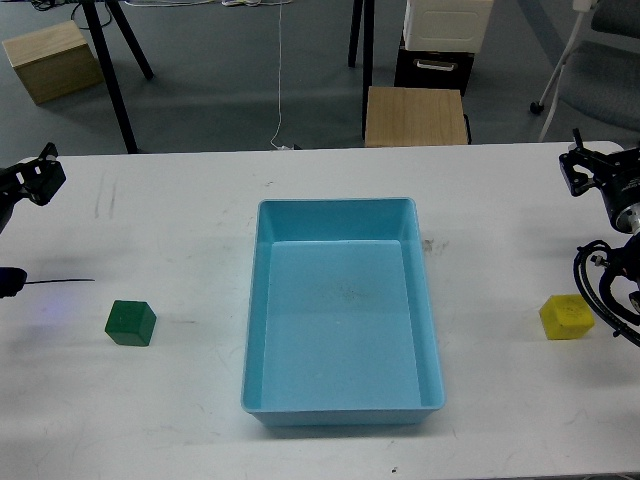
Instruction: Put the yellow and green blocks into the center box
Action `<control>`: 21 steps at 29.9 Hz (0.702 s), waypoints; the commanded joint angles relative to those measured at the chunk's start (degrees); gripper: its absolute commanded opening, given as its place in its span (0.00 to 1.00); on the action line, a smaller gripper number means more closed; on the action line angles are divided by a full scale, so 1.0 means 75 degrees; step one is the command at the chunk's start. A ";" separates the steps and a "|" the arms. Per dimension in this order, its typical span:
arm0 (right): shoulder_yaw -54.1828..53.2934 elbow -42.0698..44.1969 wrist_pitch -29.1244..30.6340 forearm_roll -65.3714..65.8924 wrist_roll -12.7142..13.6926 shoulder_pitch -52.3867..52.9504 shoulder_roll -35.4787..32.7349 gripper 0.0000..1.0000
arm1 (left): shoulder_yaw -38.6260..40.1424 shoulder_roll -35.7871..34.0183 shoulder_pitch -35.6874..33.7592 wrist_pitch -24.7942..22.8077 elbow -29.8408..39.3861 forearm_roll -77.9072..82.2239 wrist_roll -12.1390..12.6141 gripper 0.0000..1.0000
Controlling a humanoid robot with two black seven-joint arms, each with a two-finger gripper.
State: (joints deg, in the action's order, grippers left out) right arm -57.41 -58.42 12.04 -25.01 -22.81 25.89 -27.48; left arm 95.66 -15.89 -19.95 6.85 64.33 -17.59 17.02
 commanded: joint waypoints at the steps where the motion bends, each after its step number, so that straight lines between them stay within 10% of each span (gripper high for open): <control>1: 0.0002 -0.0284 0.0012 0.0065 -0.0297 -0.0088 -0.0577 0.99 | -0.0016 -0.0003 -0.0011 0.0012 0.0001 0.0002 -0.0007 1.00; 21: 0.1290 -0.2274 0.0035 0.6964 -0.0691 0.0333 -0.4618 0.99 | -0.0437 -0.0448 0.0012 0.0001 -0.0034 0.0518 -0.0300 1.00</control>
State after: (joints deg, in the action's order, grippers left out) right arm -49.56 -72.73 12.26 21.14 -28.01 27.28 -57.14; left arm 92.63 -19.45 -19.87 6.87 64.07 -13.73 14.78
